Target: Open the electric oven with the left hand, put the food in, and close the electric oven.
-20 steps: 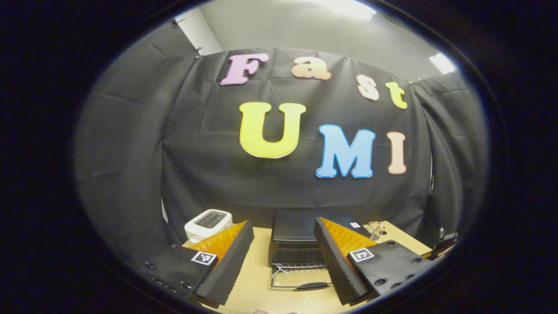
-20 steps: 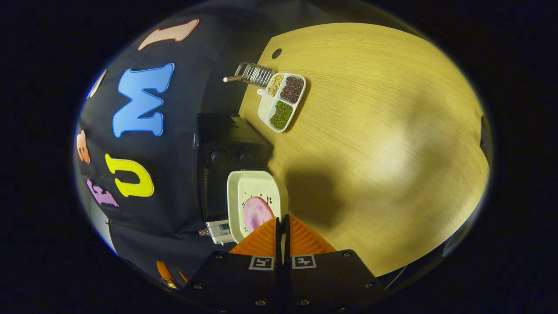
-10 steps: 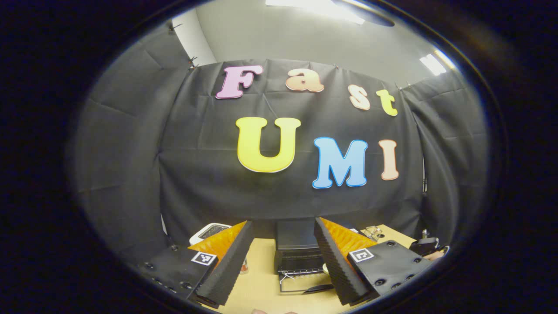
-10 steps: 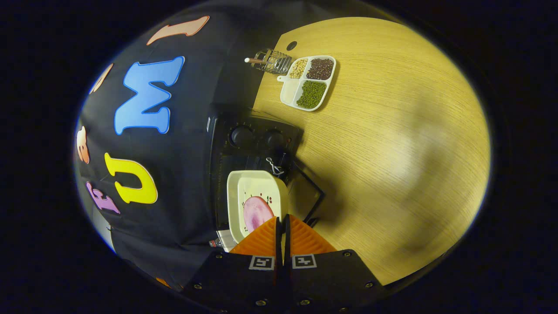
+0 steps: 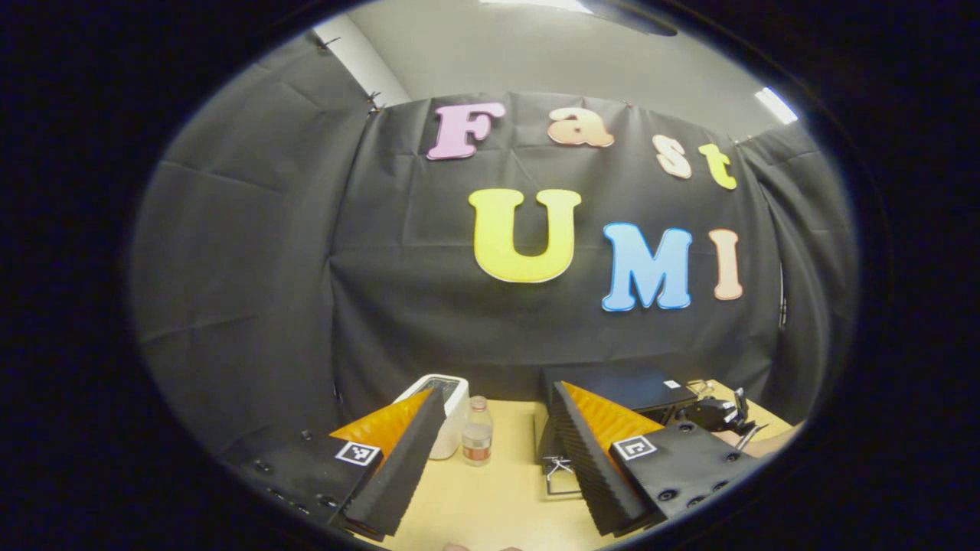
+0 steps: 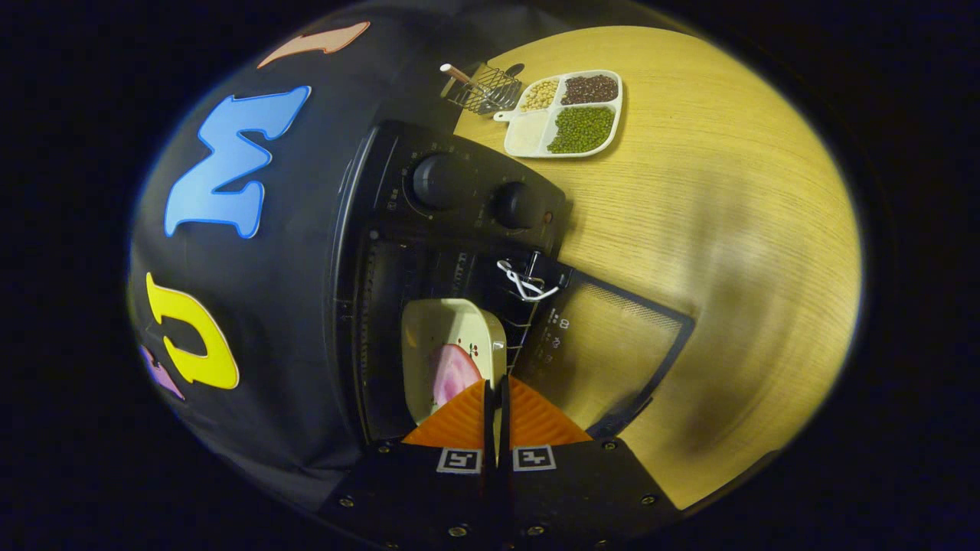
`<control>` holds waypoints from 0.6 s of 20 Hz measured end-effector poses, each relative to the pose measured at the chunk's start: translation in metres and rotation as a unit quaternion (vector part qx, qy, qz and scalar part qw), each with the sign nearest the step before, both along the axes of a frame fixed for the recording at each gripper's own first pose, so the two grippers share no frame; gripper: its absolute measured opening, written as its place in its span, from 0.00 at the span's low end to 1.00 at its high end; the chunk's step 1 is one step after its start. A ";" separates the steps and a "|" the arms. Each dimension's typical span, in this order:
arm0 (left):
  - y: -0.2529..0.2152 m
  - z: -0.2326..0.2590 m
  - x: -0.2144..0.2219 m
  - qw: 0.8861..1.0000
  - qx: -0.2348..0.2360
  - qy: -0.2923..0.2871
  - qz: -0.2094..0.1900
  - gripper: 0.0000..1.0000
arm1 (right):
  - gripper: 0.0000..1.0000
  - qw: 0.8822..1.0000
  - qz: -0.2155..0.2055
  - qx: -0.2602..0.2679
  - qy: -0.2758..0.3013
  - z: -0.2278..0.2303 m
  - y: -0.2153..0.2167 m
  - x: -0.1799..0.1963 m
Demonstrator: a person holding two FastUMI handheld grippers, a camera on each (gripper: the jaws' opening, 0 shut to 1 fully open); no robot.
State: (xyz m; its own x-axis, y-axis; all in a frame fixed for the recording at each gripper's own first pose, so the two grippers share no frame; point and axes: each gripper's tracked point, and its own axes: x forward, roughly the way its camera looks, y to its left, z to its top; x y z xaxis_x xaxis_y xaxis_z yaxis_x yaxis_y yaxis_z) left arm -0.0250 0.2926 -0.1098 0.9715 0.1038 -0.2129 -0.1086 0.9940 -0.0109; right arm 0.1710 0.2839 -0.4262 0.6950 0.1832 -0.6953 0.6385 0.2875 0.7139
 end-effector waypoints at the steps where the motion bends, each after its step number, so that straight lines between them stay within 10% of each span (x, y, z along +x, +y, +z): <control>1: 0.008 -0.001 -0.002 1.000 0.002 0.002 0.010 0.95 | 0.01 1.000 -0.013 -0.002 0.001 -0.003 0.001 0.007; 12: 0.035 -0.010 -0.017 0.997 0.012 0.029 0.065 0.95 | 0.02 0.997 -0.078 -0.002 -0.006 -0.024 0.016 0.077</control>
